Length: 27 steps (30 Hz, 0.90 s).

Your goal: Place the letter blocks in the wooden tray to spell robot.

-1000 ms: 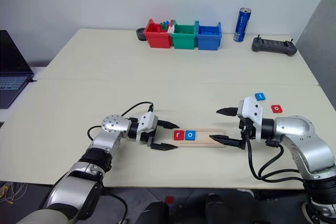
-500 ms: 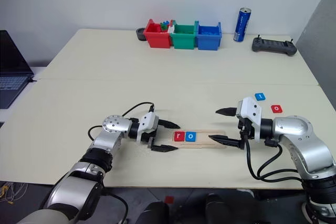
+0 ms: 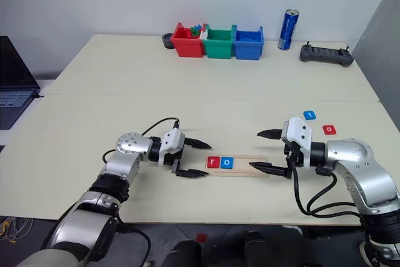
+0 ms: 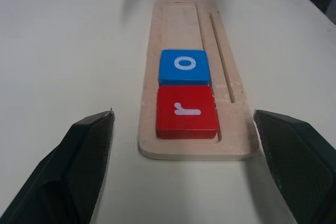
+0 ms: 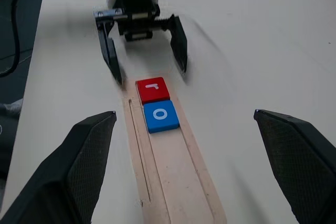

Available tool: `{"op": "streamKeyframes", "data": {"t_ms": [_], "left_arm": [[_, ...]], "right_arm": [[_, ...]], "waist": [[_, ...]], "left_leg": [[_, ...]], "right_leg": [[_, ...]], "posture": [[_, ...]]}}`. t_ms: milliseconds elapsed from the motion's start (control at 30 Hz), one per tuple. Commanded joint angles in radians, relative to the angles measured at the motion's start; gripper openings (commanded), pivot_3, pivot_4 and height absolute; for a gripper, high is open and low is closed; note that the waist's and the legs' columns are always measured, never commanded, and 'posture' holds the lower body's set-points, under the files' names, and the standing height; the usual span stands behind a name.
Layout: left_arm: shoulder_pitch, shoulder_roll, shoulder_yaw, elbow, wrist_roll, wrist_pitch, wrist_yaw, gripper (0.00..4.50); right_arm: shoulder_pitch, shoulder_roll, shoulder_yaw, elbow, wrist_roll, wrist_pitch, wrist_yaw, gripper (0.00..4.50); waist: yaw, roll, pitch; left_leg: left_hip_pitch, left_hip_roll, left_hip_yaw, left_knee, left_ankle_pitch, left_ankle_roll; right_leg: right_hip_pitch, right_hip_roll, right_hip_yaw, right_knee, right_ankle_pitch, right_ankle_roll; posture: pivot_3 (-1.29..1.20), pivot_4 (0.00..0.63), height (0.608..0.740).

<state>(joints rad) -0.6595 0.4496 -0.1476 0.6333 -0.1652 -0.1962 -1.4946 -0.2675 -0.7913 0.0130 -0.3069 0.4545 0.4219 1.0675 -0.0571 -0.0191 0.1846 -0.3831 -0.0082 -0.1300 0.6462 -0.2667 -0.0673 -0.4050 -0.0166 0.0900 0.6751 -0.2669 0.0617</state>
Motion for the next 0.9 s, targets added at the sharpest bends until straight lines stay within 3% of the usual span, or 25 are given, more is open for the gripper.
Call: {"op": "streamKeyframes", "data": {"t_ms": [33, 300, 533, 700, 900], "left_arm": [[0.06, 0.042, 0.039, -0.203, -0.08, 0.148, 0.024, 4.48], [0.311, 0.065, 0.083, -0.676, -0.203, 0.443, 0.224, 4.48], [0.449, 0.044, 0.117, -0.788, -0.195, 0.388, 0.369, 4.48], [0.566, -0.005, 0.126, -0.921, -0.198, 0.368, 0.507, 4.48], [0.656, -0.04, 0.093, -1.039, -0.207, 0.396, 0.602, 4.48]], "right_arm": [[0.039, -0.019, -0.074, -0.058, 0.031, 0.024, -0.029, 4.5], [0.18, 0.031, -0.199, -0.103, 0.023, 0.074, -0.205, 4.5], [0.216, 0.095, -0.243, -0.035, -0.117, 0.041, -0.436, 4.5], [0.206, 0.205, -0.262, -0.037, -0.196, 0.101, -0.659, 4.5], [0.153, 0.29, -0.245, 0.021, -0.251, 0.137, -0.789, 4.5]], "waist": [[0.0, 0.0, 0.0], [0.003, 0.0, 0.0], [0.004, 0.0, 0.0], [0.004, 0.0, 0.0], [0.007, 0.001, -0.001]], "left_leg": [[0.0, 0.0, 0.0, 0.0, 0.0, 0.0], [0.0, 0.0, 0.0, 0.0, 0.0, 0.0], [0.003, 0.0, 0.003, 0.0, 0.0, 0.0], [0.003, 0.001, 0.004, 0.0, 0.0, 0.0], [0.003, 0.0, 0.005, 0.0, 0.0, 0.0]], "right_leg": [[0.0, 0.0, 0.0, 0.0, 0.0, 0.0], [0.0, 0.0, 0.0, 0.001, 0.0, 0.0], [0.0, 0.0, 0.004, 0.002, 0.0, 0.0], [0.0, 0.0, 0.006, 0.002, 0.0, 0.0], [0.0, -0.001, 0.006, 0.002, 0.0, 0.0]], "posture": [[0.0, 0.15, 0.74], [0.0, 0.15, 0.74], [0.0, 0.15, 0.74], [0.0, 0.15, 0.74], [0.0, 0.15, 0.74]]}}
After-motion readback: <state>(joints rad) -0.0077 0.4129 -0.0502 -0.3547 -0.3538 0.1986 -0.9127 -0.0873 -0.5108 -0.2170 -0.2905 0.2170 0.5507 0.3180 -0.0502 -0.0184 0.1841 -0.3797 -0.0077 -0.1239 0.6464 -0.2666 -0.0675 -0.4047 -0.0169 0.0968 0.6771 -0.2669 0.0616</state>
